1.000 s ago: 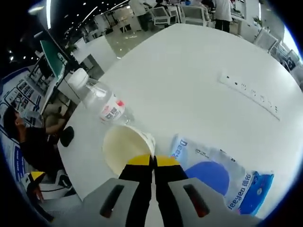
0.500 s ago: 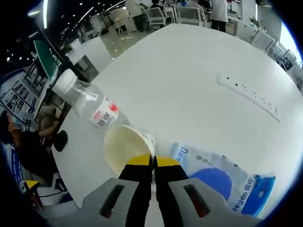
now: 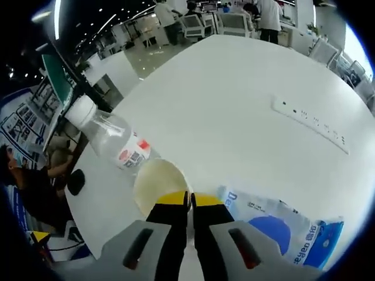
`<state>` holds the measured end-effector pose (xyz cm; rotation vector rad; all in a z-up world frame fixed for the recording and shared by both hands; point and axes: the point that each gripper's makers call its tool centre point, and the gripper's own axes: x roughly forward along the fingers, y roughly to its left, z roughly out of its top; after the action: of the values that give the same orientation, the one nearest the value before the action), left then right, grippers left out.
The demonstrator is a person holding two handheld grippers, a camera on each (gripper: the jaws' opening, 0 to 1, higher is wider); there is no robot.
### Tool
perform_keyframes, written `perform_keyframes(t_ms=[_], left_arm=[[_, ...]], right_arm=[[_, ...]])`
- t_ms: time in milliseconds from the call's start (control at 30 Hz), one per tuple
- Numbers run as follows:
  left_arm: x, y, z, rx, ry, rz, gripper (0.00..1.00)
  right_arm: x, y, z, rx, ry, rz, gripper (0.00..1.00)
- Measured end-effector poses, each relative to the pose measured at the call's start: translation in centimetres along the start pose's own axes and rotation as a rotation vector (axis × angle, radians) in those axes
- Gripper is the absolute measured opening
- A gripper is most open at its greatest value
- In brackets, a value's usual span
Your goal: Arrange the tabletop items into an orderly group along one side of the table until the central work area is clear of visible clutter.
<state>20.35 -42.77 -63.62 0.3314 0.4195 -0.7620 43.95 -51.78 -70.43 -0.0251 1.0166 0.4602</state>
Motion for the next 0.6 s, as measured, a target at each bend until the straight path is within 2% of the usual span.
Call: perform_keyframes(t_ms=[433, 600], left_arm=[[-0.1, 0.2, 0.0, 0.007, 0.008, 0.010, 0.95], [0.0, 0.2, -0.1, 0.008, 0.009, 0.010, 0.95]], right_arm=[[0.3, -0.6, 1.2, 0.014, -0.051, -0.053, 0.00], [0.4, -0.4, 1.3, 0.016, -0.054, -0.043, 0.02]])
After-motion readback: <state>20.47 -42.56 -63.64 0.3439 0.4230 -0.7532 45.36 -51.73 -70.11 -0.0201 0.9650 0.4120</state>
